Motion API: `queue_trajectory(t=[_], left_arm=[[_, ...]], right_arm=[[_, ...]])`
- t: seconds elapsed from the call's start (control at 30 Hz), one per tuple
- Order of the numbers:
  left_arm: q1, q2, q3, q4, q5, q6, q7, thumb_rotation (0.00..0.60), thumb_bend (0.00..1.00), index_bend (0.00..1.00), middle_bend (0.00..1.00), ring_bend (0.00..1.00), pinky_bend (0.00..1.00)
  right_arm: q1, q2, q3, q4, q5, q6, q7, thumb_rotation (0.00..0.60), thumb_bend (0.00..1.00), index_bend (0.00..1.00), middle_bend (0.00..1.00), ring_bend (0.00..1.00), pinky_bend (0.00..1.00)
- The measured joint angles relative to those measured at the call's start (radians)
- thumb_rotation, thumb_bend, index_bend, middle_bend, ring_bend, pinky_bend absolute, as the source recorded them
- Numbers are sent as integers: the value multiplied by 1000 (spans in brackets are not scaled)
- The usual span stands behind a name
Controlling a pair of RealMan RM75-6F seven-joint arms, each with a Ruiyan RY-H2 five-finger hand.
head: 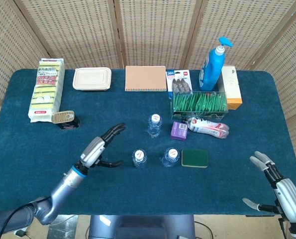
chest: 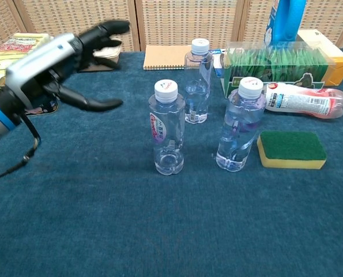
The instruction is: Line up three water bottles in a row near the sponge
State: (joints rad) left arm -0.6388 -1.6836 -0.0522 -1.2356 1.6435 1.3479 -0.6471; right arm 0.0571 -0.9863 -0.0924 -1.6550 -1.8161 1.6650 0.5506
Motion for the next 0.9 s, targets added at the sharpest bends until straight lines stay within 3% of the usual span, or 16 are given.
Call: queue_trajectory(t=[0.17, 0.5, 0.9], left_arm=[[-12, 31, -54, -6, -66, -46, -8, 600, 95, 0, 0, 0, 44], [-145, 49, -154, 44, -173, -287, -57, 600, 107, 0, 0, 0, 52], [-285, -127, -193, 257, -213, -428, -115, 600, 111, 0, 0, 0, 67]], right_arm=[[2, -1, -3, -4, -6, -5, -9, 600, 0, 100, 39, 0, 214], [8, -3, -4, -7, -5, -22, -24, 600, 0, 100, 39, 0, 215], [18, -4, -8, -12, 0, -47, -36, 600, 0, 100, 40, 0, 213]])
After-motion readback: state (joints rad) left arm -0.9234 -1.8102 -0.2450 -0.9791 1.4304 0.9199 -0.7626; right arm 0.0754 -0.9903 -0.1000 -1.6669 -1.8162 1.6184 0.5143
